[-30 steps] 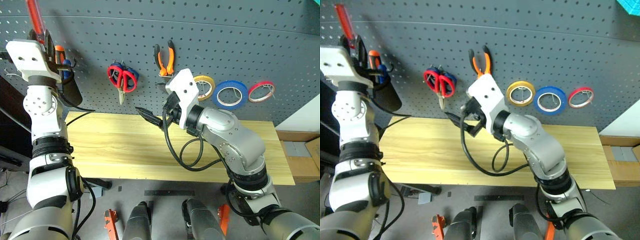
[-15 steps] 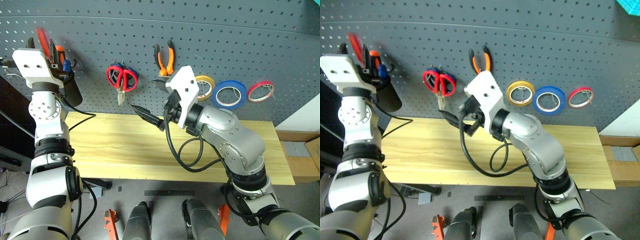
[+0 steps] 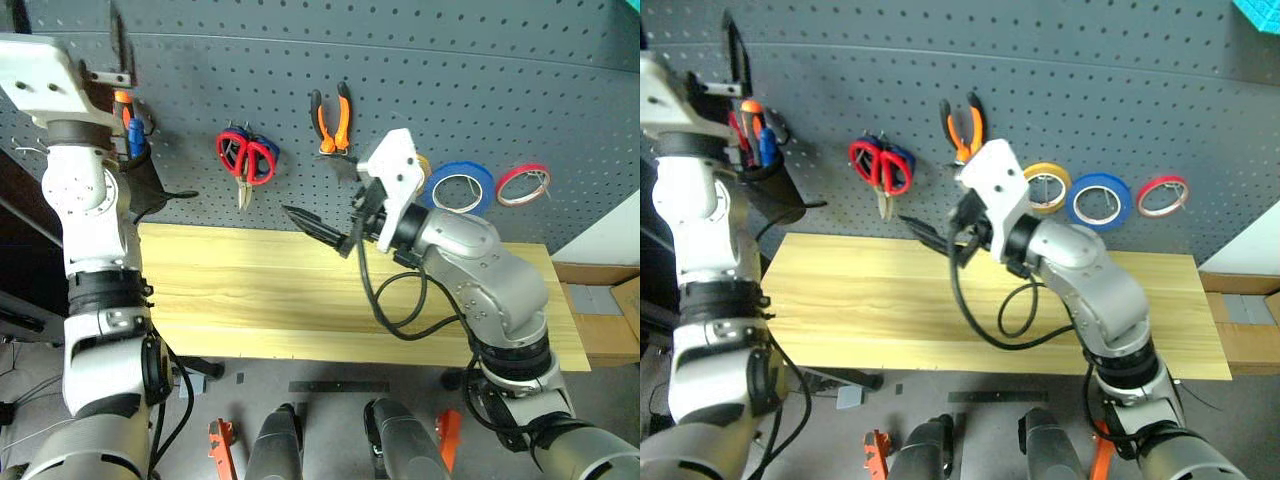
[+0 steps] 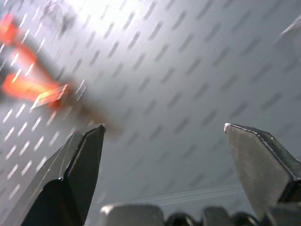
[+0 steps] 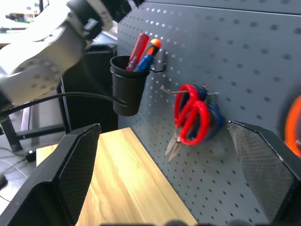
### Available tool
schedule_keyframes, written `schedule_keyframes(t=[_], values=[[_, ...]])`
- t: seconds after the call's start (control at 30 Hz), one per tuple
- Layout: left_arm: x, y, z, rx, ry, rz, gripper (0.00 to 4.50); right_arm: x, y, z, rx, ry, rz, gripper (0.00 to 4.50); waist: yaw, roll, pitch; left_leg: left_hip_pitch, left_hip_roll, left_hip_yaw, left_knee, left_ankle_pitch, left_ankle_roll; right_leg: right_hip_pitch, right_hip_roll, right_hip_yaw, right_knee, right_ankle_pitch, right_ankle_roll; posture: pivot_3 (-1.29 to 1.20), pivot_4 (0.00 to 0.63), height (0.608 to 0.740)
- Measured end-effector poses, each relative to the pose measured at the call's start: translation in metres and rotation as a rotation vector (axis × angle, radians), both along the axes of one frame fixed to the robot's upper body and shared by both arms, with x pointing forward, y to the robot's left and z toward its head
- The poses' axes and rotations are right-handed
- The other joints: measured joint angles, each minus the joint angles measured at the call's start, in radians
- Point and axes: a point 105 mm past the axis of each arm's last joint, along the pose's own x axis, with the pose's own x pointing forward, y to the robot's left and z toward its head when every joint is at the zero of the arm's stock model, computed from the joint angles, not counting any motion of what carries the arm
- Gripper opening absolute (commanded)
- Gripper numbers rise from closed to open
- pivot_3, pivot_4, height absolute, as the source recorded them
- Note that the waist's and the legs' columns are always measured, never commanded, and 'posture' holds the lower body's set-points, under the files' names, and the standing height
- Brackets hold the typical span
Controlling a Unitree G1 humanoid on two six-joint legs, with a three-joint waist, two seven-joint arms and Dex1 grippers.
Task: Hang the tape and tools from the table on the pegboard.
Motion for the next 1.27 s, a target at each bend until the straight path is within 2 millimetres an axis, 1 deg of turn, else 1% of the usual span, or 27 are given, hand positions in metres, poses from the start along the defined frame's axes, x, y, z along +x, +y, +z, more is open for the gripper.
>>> schedule_keyframes(t=[0.03, 0.1, 0.17, 0.2, 0.3, 0.4, 0.43, 0.5, 0.6, 0.63, 0.7, 0.8, 0.9, 0.97, 1.03, 1.1, 1.27], values=[[-0.002, -0.011, -0.006, 0.018, 0.022, -0.029, 4.36, 0.000, -0.005, -0.001, 0.004, 0.005, 0.000, 4.50, 0.000, 0.000, -0.001, 0.000, 0.000, 0.000, 0.000, 0.000, 0.000, 0.000, 0.000, 0.000, 0.000, 0.000, 0.000, -0.09, 0.153, 0.740], [-0.007, -0.031, -0.029, 0.019, 0.104, -0.088, 4.36, -0.005, -0.017, -0.007, -0.007, 0.020, 0.006, 4.50, 0.001, 0.000, -0.005, 0.000, 0.000, 0.000, 0.000, 0.000, 0.000, 0.000, 0.000, 0.000, 0.000, 0.000, 0.000, -0.09, 0.143, 0.740], [-0.014, -0.048, -0.058, 0.025, 0.203, -0.139, 4.36, -0.009, -0.029, -0.019, -0.035, 0.046, 0.003, 4.50, 0.000, 0.001, -0.011, 0.001, 0.000, 0.001, 0.000, 0.000, 0.000, 0.000, 0.000, 0.001, 0.000, 0.000, 0.000, -0.08, 0.133, 0.740], [-0.017, -0.056, -0.078, 0.009, 0.278, -0.169, 4.36, -0.010, -0.036, -0.026, -0.050, 0.068, -0.004, 4.50, -0.001, 0.000, -0.014, 0.001, 0.001, 0.001, 0.000, 0.000, 0.000, 0.000, 0.000, 0.001, 0.001, 0.000, 0.000, -0.08, 0.131, 0.740], [-0.024, -0.072, -0.129, -0.010, 0.487, -0.226, 4.36, -0.014, -0.045, -0.045, -0.073, 0.126, -0.017, 4.50, -0.002, 0.001, -0.027, 0.002, 0.001, 0.000, 0.001, 0.000, 0.000, 0.001, 0.002, 0.001, 0.002, 0.000, 0.000, -0.08, 0.116, 0.740], [-0.029, -0.073, -0.159, -0.032, 0.626, -0.236, 4.36, -0.015, -0.051, -0.061, -0.080, 0.165, -0.042, 4.50, 0.000, 0.002, -0.041, 0.004, 0.001, 0.000, 0.001, 0.001, 0.000, 0.003, 0.004, 0.002, 0.002, 0.000, 0.000, -0.08, 0.103, 0.740], [-0.030, -0.072, -0.170, -0.046, 0.675, -0.240, 4.36, -0.016, -0.052, -0.067, -0.082, 0.184, -0.048, 4.50, 0.000, 0.002, -0.048, 0.007, 0.001, 0.000, 0.001, 0.001, 0.000, 0.006, 0.004, 0.002, 0.002, 0.000, 0.000, -0.07, 0.097, 0.740], [-0.032, -0.069, -0.200, -0.080, 0.816, -0.251, 4.36, -0.014, -0.056, -0.083, -0.085, 0.206, -0.092, 4.50, 0.000, 0.002, -0.057, 0.016, 0.001, 0.000, 0.000, 0.001, 0.000, 0.016, 0.004, 0.002, -0.001, -0.001, 0.001, -0.08, 0.088, 0.740], [-0.031, -0.054, -0.249, -0.165, 1.010, -0.171, 4.36, -0.001, -0.069, -0.122, -0.085, 0.269, -0.228, 4.50, 0.000, 0.001, -0.080, 0.018, 0.001, 0.001, 0.001, 0.001, 0.000, 0.017, 0.005, 0.003, -0.001, -0.003, 0.005, -0.08, 0.075, 0.740], [-0.032, -0.049, -0.259, -0.189, 1.043, -0.151, 4.36, 0.002, -0.074, -0.132, -0.085, 0.287, -0.272, 4.50, 0.000, 0.001, -0.084, 0.019, 0.001, 0.001, 0.001, 0.001, 0.000, 0.017, 0.005, 0.003, 0.000, -0.003, 0.005, -0.07, 0.064, 0.740], [-0.033, -0.043, -0.272, -0.214, 1.084, -0.131, 4.36, 0.011, -0.086, -0.151, -0.086, 0.305, -0.369, 4.50, 0.001, 0.001, -0.089, 0.019, 0.001, 0.001, 0.002, 0.003, 0.000, 0.017, 0.005, 0.004, 0.000, -0.003, 0.005, -0.07, 0.052, 0.740], [-0.033, -0.039, -0.285, -0.215, 1.124, -0.118, 4.36, 0.021, -0.101, -0.175, -0.061, 0.316, -0.498, 4.50, 0.001, 0.003, -0.117, 0.020, 0.001, 0.001, 0.001, 0.003, 0.000, 0.018, 0.005, 0.004, 0.000, -0.003, 0.004, -0.08, 0.041, 0.740], [-0.037, -0.030, -0.307, -0.265, 1.185, -0.085, 4.36, 0.024, -0.115, -0.203, -0.074, 0.330, -0.603, 4.50, 0.001, 0.006, -0.135, 0.021, 0.001, 0.003, 0.000, 0.003, 0.000, 0.018, 0.005, 0.006, 0.000, -0.003, 0.005, -0.08, 0.034, 0.740], [-0.042, -0.020, -0.324, -0.302, 1.229, -0.044, 4.36, 0.023, -0.119, -0.218, -0.096, 0.329, -0.628, 4.50, 0.000, 0.006, -0.140, 0.023, 0.001, 0.005, 0.000, 0.003, 0.000, 0.018, 0.006, 0.008, 0.001, -0.003, 0.005, -0.08, 0.027, 0.740], [-0.046, -0.010, -0.334, -0.313, 1.245, -0.010, 4.36, 0.023, -0.122, -0.226, -0.106, 0.332, -0.633, 4.50, -0.001, 0.005, -0.140, 0.027, 0.002, 0.005, 0.000, 0.003, 0.000, 0.023, 0.008, 0.010, 0.001, -0.003, 0.005, -0.07, 0.020, 0.740], [-0.046, -0.004, -0.335, -0.308, 1.230, 0.013, 4.36, 0.023, -0.124, -0.232, -0.100, 0.341, -0.643, 4.50, -0.001, 0.005, -0.142, 0.036, 0.002, 0.006, -0.001, 0.002, 0.000, 0.033, 0.008, 0.010, -0.001, -0.004, 0.004, -0.07, 0.018, 0.740], [-0.044, 0.016, -0.329, -0.336, 1.163, 0.079, 4.36, 0.023, -0.137, -0.249, -0.118, 0.370, -0.691, 4.50, -0.001, 0.006, -0.164, 0.038, 0.002, 0.007, -0.001, 0.002, 0.000, 0.033, 0.007, 0.012, -0.001, -0.004, 0.004, -0.07, 0.009, 0.740]])
